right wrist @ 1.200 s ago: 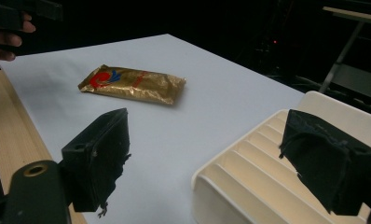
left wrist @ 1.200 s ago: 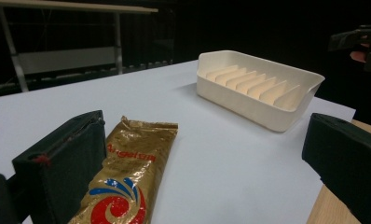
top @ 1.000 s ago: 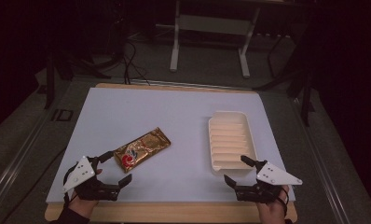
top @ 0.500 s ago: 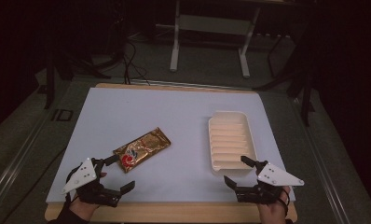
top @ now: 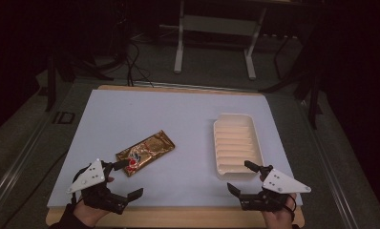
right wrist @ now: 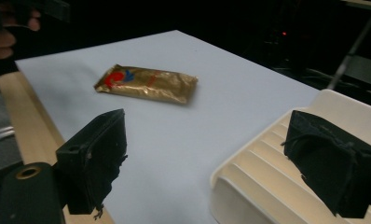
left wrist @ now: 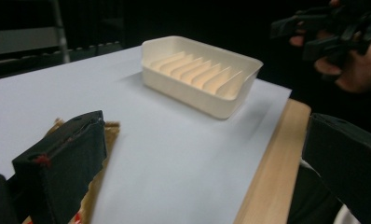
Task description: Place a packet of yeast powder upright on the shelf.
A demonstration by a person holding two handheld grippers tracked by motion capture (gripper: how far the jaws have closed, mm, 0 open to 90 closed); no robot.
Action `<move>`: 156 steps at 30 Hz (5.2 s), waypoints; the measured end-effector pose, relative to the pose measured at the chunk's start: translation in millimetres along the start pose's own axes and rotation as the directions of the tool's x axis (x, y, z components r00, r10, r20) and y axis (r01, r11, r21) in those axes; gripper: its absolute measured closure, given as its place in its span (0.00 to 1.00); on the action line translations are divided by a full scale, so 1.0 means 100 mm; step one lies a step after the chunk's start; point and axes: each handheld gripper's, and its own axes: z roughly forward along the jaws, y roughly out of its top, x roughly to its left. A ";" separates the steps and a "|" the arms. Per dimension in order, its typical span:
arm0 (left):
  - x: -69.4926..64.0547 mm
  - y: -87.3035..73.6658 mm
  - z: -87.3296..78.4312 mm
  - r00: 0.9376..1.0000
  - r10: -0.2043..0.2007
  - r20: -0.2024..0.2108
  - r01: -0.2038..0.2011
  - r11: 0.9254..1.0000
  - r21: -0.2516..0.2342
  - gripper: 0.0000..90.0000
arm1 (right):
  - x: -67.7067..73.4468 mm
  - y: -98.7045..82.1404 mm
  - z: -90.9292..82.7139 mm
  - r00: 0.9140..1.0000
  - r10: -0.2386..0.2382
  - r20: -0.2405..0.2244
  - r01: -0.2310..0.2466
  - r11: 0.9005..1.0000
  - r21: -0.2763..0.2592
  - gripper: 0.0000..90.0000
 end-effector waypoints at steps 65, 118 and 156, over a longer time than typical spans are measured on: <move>0.91 0.50 1.07 0.993 0.040 -0.109 -0.021 0.986 0.166 0.04 | 0.02 0.04 0.02 1.000 0.006 -0.030 -0.008 0.999 -0.044 0.12; 1.65 -0.03 1.84 0.982 -0.048 -0.185 0.139 0.844 0.518 0.50 | 0.03 0.00 0.04 0.997 0.019 -0.079 -0.021 0.999 -0.035 0.14; 1.34 0.26 1.56 0.981 0.044 -0.189 0.050 0.884 0.464 1.00 | 0.02 0.02 0.01 0.999 0.007 -0.045 -0.010 0.998 -0.057 0.16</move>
